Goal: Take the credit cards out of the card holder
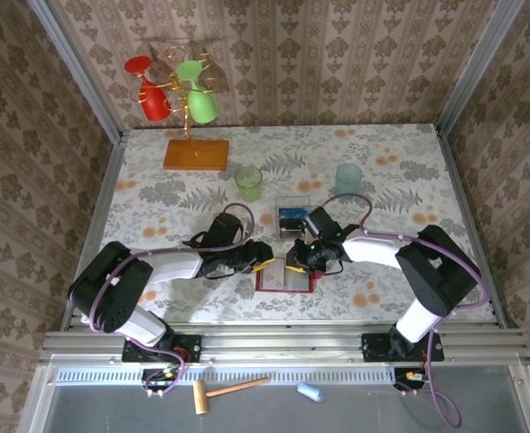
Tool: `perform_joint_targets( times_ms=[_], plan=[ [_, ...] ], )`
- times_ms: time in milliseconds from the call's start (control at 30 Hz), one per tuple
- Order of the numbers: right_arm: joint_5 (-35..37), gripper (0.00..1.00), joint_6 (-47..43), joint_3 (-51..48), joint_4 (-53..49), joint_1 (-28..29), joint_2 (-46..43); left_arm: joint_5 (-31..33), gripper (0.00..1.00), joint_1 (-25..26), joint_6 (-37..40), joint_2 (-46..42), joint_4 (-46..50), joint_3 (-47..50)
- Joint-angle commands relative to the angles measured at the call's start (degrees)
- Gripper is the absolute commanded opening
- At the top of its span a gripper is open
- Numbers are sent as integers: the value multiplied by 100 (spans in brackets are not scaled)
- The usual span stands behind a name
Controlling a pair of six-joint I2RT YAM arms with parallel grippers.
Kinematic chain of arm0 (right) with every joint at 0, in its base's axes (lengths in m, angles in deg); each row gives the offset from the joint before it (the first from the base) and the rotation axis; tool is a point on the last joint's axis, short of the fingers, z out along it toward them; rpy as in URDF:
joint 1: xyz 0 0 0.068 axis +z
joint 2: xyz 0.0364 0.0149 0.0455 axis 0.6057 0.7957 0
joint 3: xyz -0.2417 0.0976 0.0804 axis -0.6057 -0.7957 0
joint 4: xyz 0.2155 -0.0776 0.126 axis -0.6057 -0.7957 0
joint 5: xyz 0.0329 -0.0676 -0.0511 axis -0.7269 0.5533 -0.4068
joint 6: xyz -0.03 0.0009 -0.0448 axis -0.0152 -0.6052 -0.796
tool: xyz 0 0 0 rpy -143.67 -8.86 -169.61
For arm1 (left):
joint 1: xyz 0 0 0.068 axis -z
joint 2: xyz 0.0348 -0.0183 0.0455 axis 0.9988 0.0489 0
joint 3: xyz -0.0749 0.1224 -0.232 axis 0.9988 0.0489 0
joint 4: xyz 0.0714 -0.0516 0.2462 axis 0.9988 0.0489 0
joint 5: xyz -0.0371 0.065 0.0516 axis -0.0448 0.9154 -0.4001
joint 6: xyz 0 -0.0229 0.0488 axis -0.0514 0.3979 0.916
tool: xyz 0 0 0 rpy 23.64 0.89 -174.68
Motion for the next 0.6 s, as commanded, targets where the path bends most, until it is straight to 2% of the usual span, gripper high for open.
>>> perform_joint_targets(
  times_ms=[0,233,567],
  plan=[
    [-138,20,299,-89,177,-28,-249,-123,34,-8,111,101,-157,60],
    [-527,24,613,-218,646,51,-141,-161,28,8,80,214,-275,132],
    [-715,25,743,-321,910,161,94,-163,28,21,31,253,-366,300]
  ],
)
